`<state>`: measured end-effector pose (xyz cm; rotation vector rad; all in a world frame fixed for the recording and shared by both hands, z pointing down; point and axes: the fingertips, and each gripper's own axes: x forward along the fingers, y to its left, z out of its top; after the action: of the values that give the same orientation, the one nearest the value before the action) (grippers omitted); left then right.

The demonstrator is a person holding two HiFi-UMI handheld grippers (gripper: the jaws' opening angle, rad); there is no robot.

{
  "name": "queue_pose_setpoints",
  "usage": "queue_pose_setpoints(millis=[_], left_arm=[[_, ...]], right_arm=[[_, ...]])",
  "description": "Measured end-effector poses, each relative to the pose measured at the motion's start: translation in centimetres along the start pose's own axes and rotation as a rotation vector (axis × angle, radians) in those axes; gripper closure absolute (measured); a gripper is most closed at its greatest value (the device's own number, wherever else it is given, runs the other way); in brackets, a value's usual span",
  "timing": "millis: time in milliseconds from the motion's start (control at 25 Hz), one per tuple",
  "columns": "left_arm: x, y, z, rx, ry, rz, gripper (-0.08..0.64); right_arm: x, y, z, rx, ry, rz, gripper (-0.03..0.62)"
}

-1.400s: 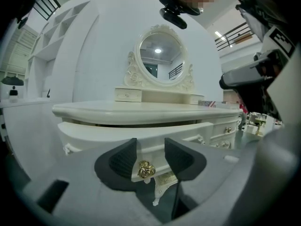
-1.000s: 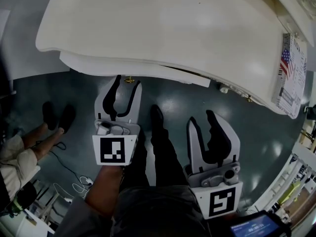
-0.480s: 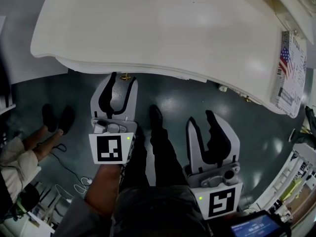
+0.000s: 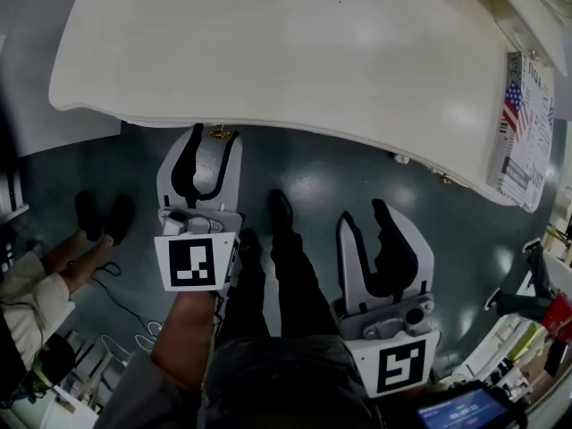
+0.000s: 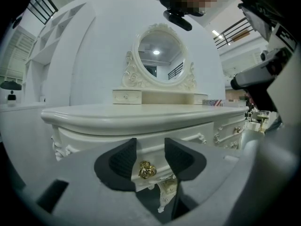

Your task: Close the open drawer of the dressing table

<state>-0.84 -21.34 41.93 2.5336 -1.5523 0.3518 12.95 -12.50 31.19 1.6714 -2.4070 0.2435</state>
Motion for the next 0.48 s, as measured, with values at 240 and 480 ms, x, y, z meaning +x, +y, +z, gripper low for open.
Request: queue_pose_setpoints(millis=[240, 480], left_arm=[[0.7, -0.1, 0.1, 0.011, -0.007, -0.002, 0.362], [1.3, -0.1, 0.2, 0.018, -0.008, -0.001, 0.362]], right_arm=[[-0.1, -0.8, -0.2, 0.003, 0.003, -0.009, 0.491], [-0.2, -1.6, -0.2, 0.006, 0.003, -0.02, 0.491]])
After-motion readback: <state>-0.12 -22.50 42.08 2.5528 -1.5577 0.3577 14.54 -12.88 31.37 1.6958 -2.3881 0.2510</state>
